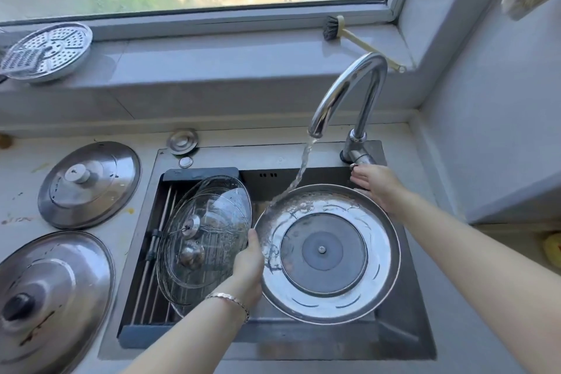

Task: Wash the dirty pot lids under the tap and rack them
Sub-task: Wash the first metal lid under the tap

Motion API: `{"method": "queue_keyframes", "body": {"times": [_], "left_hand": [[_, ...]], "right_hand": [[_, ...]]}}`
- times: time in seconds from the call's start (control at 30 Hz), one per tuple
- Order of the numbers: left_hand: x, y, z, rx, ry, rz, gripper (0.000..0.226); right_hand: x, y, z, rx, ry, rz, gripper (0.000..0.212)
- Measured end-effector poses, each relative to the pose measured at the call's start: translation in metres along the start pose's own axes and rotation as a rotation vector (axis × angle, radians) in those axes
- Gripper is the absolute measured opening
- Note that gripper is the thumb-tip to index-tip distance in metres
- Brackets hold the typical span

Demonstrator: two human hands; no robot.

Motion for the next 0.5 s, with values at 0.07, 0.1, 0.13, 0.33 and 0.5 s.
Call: {"method": "queue_keyframes", "body": {"times": [0.07,0.1,0.13,0.33,0.5], "left_hand": [[0.001,-0.001,-0.003,0.001,0.023,-0.010,0.070],[0.002,-0.001,-0.003,0.003,0.032,-0.018,0.069],[0.003,0.000,-0.003,-0.003,0.037,-0.026,0.065],[0.020,0.010,0.011,-0.023,-0.034,-0.023,0.029],[0.024,0.025,0.028,0.004,-0.115,0.005,0.016]], "right_hand": [[-0.007,-0.001,0.007,-0.189,0.044,0.337,0.025],[-0.010,-0.001,0.015,-0.319,0.060,0.570,0.030],[-0.009,0.001,0.025,-0.425,0.037,0.768,0.038],[0.020,0.046,0.118,-0.651,-0.575,1.230,0.067],[0.034,0.061,0.132,-1.015,-0.314,1.322,0.032]]}}
Point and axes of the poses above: each hand's wrist, its own z-axis away from the middle knuckle, its own x-axis out of the palm, y = z × x, the point moved 3 cm from there along -z, towards the middle knuckle, and after that the axes turned 15 degrees about y, right-handed, at the moved point
